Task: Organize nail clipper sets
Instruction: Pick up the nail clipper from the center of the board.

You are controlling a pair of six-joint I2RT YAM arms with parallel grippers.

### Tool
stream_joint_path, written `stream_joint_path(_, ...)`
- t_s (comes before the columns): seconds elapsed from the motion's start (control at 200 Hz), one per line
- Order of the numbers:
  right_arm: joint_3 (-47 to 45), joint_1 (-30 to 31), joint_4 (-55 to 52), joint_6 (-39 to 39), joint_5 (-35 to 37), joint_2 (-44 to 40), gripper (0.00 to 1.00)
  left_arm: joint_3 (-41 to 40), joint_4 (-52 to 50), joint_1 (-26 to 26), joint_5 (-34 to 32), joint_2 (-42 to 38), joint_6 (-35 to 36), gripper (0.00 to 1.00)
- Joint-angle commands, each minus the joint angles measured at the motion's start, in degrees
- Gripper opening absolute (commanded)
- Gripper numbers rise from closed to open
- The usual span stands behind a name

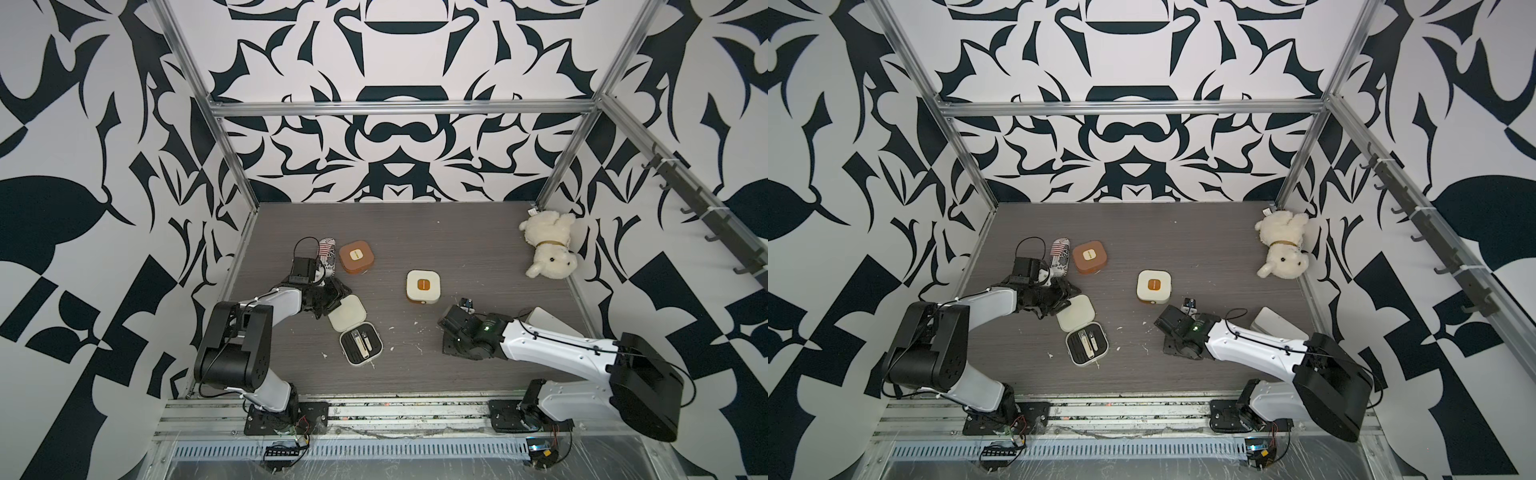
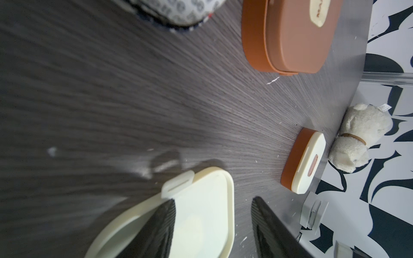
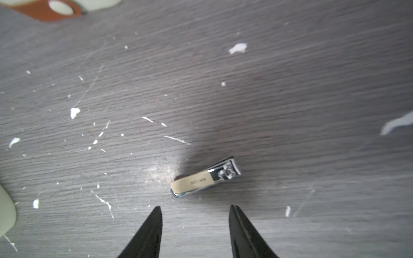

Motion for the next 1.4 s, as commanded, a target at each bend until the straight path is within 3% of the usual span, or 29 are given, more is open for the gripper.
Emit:
stream_joint_path(0.0,0.65,-1.03,3.1,0.8,-1.78,1.58,0.54,-1.71,-4.3,-0.14,-2.72,3.38,0.88,0.59)
stream_joint_path(0.575,4.72,-6.62,1.35,-4.21,-0.66,9.74,0.56,-1.98,-4.3,-0.14,-2.51,3.41,0.88,0.59)
stream_joint_path(1.03,15.23,-6.53,-5.81,-12.16,1.37,21.31,0.35,-2.67,-3.68,-0.14,-2.46,3.49,0.76,0.59)
stream_joint_path(1.395,17.92,-4.93,-7.95,-14.17,1.38,24.77,0.16,-3.1,-2.99,-0.14,-2.22,3.48,0.56,0.59)
